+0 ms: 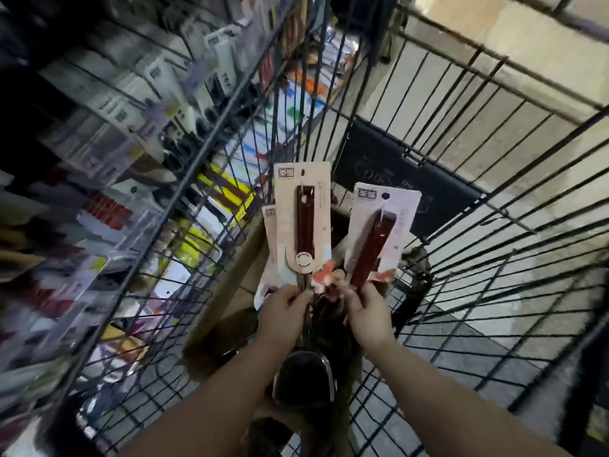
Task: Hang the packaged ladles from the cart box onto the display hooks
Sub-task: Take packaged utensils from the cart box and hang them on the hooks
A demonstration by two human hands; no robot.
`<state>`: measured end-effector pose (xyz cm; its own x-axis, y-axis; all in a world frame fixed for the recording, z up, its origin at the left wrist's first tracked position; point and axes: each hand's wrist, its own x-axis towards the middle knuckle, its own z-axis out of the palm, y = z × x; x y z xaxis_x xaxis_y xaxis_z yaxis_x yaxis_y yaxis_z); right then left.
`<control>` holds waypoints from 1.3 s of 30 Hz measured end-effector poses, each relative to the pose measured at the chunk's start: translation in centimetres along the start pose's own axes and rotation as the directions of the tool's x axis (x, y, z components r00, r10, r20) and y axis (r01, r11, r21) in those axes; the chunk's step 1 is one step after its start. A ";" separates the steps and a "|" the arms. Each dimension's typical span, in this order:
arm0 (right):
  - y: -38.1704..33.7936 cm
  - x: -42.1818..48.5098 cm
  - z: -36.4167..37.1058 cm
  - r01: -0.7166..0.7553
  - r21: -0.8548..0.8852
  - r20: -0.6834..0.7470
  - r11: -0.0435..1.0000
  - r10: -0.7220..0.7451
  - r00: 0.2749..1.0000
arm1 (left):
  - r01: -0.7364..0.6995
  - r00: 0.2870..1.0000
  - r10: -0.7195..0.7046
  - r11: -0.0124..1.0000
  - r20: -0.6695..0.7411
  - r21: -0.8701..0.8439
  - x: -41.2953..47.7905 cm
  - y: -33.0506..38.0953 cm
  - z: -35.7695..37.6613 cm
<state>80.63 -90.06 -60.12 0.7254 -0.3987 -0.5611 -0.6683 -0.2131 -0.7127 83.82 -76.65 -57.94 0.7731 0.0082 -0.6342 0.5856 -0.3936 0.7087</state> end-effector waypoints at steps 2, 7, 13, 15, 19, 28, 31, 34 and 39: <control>-1.9 -0.3 -1.1 0.091 -0.040 -0.020 0.995 -0.092 0.996 | -0.046 0.998 0.046 0.999 -0.034 0.023 -0.5 1.2 -1.1; -8.0 -1.0 -3.7 0.282 -0.144 0.005 0.948 -0.285 0.959 | -0.164 0.977 0.169 0.985 -0.130 0.045 -2.8 5.2 -3.9; -14.7 -4.2 -4.2 0.483 -0.129 0.110 0.866 -0.471 0.875 | -0.229 0.928 0.223 0.973 -0.298 0.015 -7.1 9.2 -8.8; -16.6 -5.7 -3.6 0.550 -0.081 0.144 0.831 -0.536 0.832 | -0.232 0.911 0.218 0.973 -0.350 0.004 -8.8 9.8 -10.9; -20.3 -9.4 -1.5 0.646 -0.062 0.203 0.761 -0.624 0.754 | -0.272 0.854 0.209 0.960 -0.477 -0.067 -12.9 10.2 -15.3; -26.6 -24.6 7.0 0.808 0.167 0.456 0.565 -0.771 0.445 | -0.326 0.638 0.136 0.940 -0.758 -0.105 -27.3 5.5 -26.9; -26.7 -31.9 10.5 0.817 0.251 0.534 0.519 -0.778 0.330 | -0.345 0.518 0.101 0.933 -0.850 -0.099 -33.4 1.8 -30.9; -25.7 -40.2 14.0 0.835 0.315 0.569 0.451 -0.794 0.214 | -0.357 0.405 0.049 0.928 -0.913 -0.109 -40.4 -2.8 -34.5; -22.5 -54.3 19.3 0.844 0.394 0.605 0.364 -0.794 0.060 | -0.393 0.217 -0.027 0.913 -0.976 -0.112 -52.1 -11.8 -39.7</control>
<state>59.43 -46.40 -21.70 0.6742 0.6844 0.2777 0.4337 -0.0625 -0.8989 46.31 -35.96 -20.96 0.3903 0.9092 0.1449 0.2578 -0.2590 0.9308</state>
